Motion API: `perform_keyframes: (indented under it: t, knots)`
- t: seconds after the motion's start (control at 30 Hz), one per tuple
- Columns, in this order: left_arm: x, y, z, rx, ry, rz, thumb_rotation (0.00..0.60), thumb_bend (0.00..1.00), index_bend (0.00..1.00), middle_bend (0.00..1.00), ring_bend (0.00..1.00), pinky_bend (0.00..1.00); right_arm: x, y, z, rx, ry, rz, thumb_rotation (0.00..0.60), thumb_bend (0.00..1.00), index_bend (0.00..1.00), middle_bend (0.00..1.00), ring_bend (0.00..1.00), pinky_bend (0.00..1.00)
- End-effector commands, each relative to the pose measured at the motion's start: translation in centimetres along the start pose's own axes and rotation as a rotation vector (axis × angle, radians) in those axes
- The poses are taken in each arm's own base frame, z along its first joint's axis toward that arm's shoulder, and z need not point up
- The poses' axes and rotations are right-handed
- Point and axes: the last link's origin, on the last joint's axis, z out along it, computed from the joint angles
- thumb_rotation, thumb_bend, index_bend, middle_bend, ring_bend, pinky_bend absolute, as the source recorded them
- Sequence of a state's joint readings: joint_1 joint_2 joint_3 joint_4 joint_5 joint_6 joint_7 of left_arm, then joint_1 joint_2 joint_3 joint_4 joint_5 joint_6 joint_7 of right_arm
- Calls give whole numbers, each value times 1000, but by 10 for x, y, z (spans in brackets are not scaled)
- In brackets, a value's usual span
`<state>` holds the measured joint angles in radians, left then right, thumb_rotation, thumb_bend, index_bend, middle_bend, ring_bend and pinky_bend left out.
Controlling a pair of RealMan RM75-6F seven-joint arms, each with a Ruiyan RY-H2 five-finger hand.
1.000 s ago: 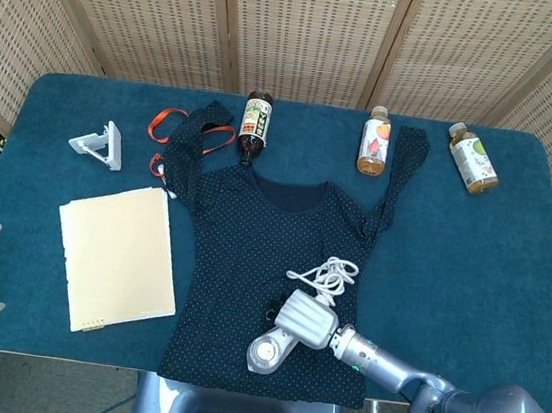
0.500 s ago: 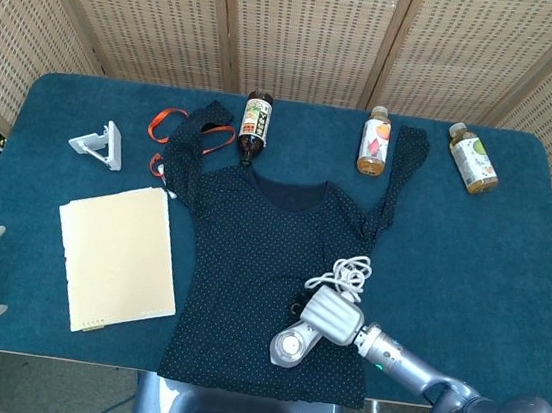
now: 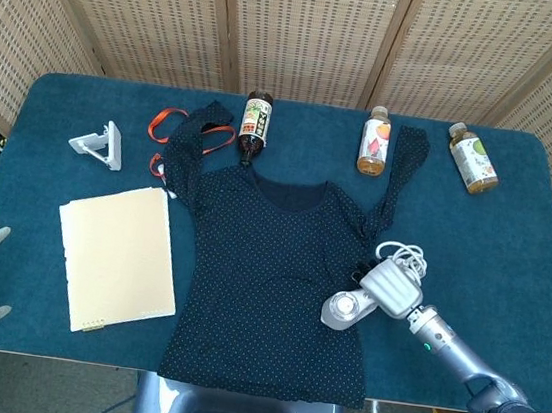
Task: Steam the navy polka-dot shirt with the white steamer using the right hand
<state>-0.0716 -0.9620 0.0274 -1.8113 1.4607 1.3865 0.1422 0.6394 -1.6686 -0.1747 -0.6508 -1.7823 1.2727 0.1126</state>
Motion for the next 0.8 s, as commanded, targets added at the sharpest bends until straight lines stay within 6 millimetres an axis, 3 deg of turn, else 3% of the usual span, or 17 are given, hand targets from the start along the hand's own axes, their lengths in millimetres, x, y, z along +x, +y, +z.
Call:
perform_keyframes:
  t: [0.03,0.5,0.8]
  knots:
    - [0,1,0,0,0,1,600,0,0,0,0,0,0,-4,-1,19,10,9,600,1000,701,567,640,894]
    - [1,-4,-2,7,6,-6,600,0,0,0,0,0,18,-71,-9,279,81,39,600,1000,701,567,640,894]
    - [2,-4,-1,7,5,-6,600,0,0,0,0,0,27,-96,-21,362,91,55,600,1000,701,567,640,895]
